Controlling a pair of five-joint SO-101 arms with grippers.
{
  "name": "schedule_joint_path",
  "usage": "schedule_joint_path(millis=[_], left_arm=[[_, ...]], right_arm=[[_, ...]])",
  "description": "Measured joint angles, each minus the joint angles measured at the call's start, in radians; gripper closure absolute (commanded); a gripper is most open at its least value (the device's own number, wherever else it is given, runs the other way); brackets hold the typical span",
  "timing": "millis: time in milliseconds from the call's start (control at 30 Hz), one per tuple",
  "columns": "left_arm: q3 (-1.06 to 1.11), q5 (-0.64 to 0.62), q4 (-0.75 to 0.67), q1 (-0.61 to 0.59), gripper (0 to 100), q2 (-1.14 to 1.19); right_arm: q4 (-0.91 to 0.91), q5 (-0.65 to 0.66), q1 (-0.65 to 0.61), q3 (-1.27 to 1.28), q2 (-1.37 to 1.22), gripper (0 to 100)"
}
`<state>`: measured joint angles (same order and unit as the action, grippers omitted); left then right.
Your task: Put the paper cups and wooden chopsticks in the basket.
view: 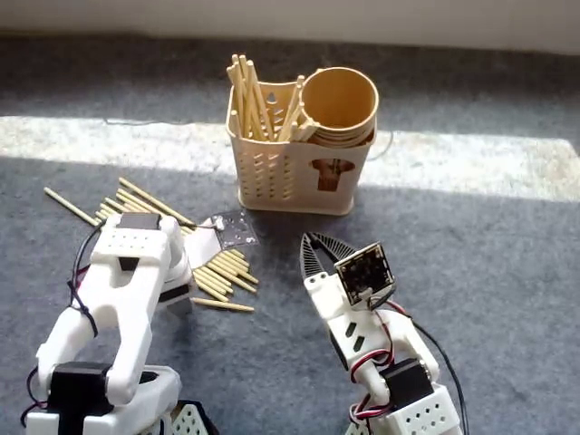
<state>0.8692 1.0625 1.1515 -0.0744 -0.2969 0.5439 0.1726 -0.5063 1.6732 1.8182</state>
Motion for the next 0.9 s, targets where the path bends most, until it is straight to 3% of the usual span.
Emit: schedule_joint_path(millis=[300, 467, 567, 900], left_arm=[[0.115, 0.003, -0.114, 0.002, 84, -0.011], [0.133, 0.003, -0.109, 0.006, 99, -0.020], [0.167, 0.003, -0.106, 0.009, 99, -0.028], [0.167, 0.006, 0.126, 0.006, 100, -0.146]], right_arm=[[0.000, 0.000, 0.000, 0.000, 0.000, 99.2], [0.000, 0.000, 0.000, 0.000, 0.000, 99.2], [0.000, 0.000, 0.000, 0.000, 0.000, 99.2], [0.000, 0.000, 0.000, 0.000, 0.000, 99.2]])
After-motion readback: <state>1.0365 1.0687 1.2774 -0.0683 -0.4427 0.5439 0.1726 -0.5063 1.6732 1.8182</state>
